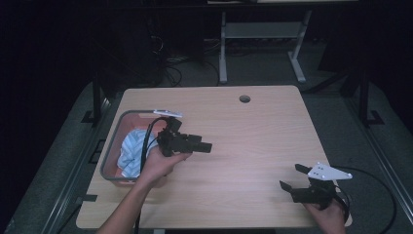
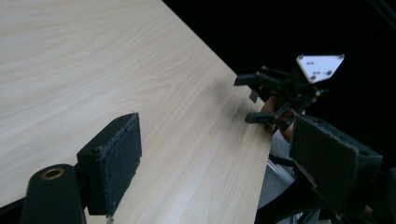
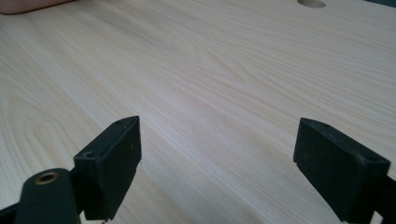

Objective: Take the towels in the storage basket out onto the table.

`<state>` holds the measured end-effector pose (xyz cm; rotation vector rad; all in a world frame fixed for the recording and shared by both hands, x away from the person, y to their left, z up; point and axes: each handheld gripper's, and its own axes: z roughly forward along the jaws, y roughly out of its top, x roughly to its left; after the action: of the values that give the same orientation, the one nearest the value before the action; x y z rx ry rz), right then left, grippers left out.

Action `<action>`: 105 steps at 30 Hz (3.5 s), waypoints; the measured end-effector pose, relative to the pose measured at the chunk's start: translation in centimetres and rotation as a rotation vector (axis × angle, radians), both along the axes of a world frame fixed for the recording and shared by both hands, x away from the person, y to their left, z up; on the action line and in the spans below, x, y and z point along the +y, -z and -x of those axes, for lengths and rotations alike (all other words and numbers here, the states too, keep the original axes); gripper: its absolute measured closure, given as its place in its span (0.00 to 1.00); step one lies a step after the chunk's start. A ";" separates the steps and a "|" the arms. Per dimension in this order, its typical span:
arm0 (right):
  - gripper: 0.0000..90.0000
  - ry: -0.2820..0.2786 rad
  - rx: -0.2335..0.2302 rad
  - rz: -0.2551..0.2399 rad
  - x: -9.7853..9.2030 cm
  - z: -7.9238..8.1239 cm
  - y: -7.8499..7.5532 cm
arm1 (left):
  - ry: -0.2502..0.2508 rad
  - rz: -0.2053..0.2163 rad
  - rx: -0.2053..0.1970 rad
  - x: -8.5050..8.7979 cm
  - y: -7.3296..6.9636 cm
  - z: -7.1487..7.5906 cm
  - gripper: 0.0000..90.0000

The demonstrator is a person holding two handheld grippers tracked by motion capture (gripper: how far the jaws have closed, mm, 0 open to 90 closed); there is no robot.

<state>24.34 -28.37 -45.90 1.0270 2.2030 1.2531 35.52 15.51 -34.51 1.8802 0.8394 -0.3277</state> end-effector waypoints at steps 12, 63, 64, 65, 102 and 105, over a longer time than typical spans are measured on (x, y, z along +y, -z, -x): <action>0.16 -0.022 -0.004 0.020 0.8 -0.3 -0.1 | -0.125 -0.056 -0.031 5.7 -2.3 -0.7 0.18; 0.17 -0.046 -0.009 0.032 2.1 -0.1 -0.6 | -0.468 -0.632 0.136 13.2 5.5 -3.2 0.26; 0.17 -0.046 -0.009 0.032 2.1 -0.1 -0.6 | -0.468 -0.632 0.136 13.2 5.5 -3.2 0.26; 0.17 -0.045 -0.005 0.032 2.0 -0.1 -0.6 | -0.466 -0.637 0.140 13.1 5.6 -3.3 0.26; 0.20 0.053 -0.007 0.075 0.7 -0.3 -0.6 | -0.388 -0.794 0.191 11.7 7.6 -4.0 0.49; 0.20 0.062 -0.010 0.070 0.5 -0.4 -0.6 | -0.385 -0.778 0.197 11.9 7.5 -4.0 0.55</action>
<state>24.70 -27.89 -45.27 1.0507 2.1745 1.1441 39.54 27.42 -42.05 2.3361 1.5998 0.0802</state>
